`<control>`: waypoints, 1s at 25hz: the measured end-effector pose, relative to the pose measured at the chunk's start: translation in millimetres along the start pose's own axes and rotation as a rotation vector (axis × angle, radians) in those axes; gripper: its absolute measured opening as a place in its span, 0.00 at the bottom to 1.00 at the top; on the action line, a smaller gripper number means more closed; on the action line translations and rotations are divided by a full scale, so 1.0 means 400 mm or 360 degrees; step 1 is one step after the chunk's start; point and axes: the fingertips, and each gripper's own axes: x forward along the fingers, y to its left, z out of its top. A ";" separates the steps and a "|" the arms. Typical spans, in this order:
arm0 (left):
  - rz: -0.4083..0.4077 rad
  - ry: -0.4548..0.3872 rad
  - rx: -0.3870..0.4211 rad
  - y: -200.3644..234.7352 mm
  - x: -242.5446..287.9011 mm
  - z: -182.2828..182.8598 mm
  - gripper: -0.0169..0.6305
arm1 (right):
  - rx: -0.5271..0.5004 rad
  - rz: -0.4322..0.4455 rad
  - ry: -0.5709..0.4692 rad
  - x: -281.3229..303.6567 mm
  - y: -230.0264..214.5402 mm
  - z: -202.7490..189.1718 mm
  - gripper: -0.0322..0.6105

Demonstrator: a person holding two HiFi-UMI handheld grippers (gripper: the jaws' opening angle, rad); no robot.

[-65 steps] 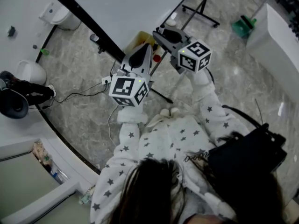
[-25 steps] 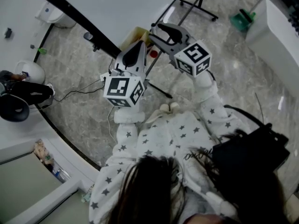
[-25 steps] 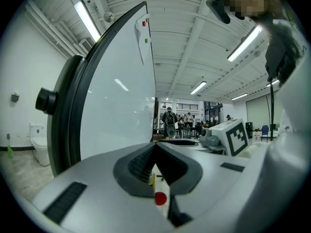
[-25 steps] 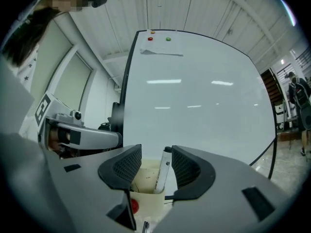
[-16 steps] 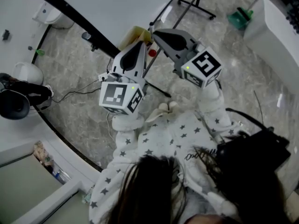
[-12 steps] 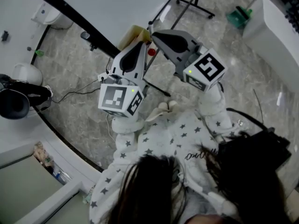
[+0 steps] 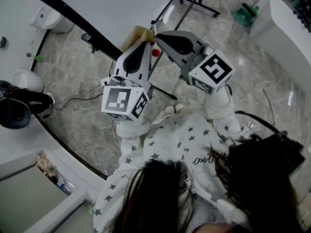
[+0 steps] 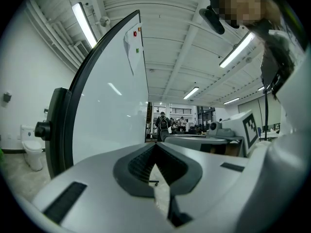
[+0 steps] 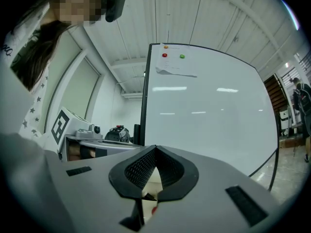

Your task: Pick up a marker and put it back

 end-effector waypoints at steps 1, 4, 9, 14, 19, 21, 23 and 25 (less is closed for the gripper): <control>-0.0004 0.0006 0.0002 -0.001 0.001 -0.001 0.03 | 0.0004 0.0002 -0.0001 0.000 0.000 0.001 0.06; -0.0009 0.0007 0.0004 -0.004 0.002 0.000 0.03 | 0.0001 0.0006 -0.0002 0.000 0.000 0.002 0.06; -0.0014 0.0005 0.0006 -0.006 0.003 0.004 0.03 | 0.0005 -0.0004 0.0004 -0.002 -0.004 0.000 0.06; -0.0017 0.0002 0.0007 -0.007 0.003 0.005 0.03 | 0.0010 -0.0007 0.0013 -0.003 -0.005 -0.007 0.06; -0.0026 0.0011 0.0003 -0.010 0.006 0.002 0.03 | 0.0007 -0.0009 0.0017 -0.003 -0.008 -0.013 0.06; -0.0028 0.0017 -0.0002 -0.010 0.006 -0.001 0.03 | 0.0004 -0.0011 0.0025 -0.003 -0.007 -0.016 0.06; -0.0028 0.0020 -0.0003 -0.010 0.006 -0.002 0.03 | 0.0002 -0.0012 0.0031 -0.003 -0.007 -0.018 0.06; -0.0029 0.0022 -0.0003 -0.011 0.006 -0.002 0.03 | 0.0002 -0.0012 0.0034 -0.003 -0.008 -0.019 0.06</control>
